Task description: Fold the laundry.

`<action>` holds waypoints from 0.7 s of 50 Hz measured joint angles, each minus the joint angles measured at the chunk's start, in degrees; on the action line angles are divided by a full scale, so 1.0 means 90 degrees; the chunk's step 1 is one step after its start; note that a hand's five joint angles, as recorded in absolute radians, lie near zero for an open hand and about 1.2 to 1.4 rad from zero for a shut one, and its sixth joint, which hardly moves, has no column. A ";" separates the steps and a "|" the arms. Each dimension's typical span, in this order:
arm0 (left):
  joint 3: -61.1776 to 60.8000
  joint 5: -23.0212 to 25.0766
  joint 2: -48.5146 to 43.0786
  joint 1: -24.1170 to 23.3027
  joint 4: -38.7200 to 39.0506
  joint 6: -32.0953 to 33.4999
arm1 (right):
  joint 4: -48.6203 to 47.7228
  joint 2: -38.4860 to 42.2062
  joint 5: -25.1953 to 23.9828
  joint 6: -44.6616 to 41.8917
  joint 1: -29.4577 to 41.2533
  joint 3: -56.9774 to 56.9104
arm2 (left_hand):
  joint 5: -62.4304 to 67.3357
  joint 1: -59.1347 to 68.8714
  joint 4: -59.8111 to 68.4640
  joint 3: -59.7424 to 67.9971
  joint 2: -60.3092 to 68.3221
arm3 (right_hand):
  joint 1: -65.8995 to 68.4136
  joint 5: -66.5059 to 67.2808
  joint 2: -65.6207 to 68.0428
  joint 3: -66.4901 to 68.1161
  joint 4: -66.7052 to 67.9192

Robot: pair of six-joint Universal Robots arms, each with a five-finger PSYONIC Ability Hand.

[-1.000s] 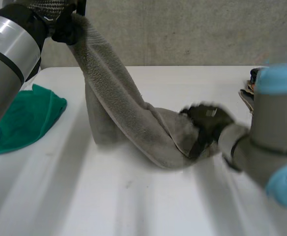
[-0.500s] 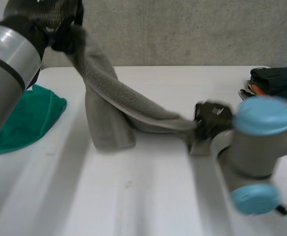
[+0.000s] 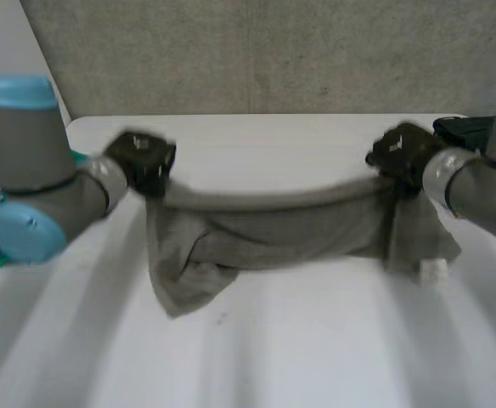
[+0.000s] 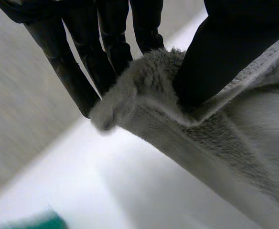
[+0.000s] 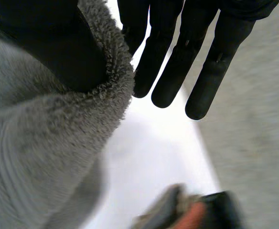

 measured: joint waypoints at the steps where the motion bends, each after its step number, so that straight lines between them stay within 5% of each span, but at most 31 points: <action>1: 0.0379 0.0008 -0.0049 0.0001 0.0094 -0.0087 | -0.0177 0.0152 0.0047 0.0001 -0.0001 -0.0358 | 0.0001 0.0000 0.0000 0.0000 0.0001 | 0.0000 -0.0001 0.0000 0.0000 0.0000; 8: 0.2570 -0.0037 0.0028 0.0013 0.1617 -0.1232 | -0.2518 0.0503 0.0273 0.0685 -0.0011 -0.2082 | 0.0000 0.0000 0.0001 0.0000 0.0002 | 0.0000 -0.0001 0.0000 0.0001 0.0001; 17: 0.2865 -0.0499 0.0465 -0.0032 0.3164 -0.2167 | -0.4931 -0.0312 -0.0174 0.2306 -0.0127 -0.1315 | 0.0000 0.0000 0.0001 0.0000 0.0002 | 0.0000 0.0037 0.0000 0.0001 0.0002; 25: 0.1499 -0.0622 0.0624 0.0134 0.2936 -0.2106 | -0.4060 -0.0519 -0.0706 0.2432 -0.0293 -0.0409 | 0.0000 0.0000 0.0001 0.0002 0.0005 | 0.0000 0.0038 0.0000 0.0001 0.0003; 35: -0.1070 -0.0228 0.0448 0.0234 0.2871 -0.1844 | -0.2181 0.0032 -0.1131 0.1496 -0.0195 0.0875 | 0.0000 0.0000 0.0001 0.0002 0.0006 | 0.0000 0.0038 0.0000 0.0002 0.0012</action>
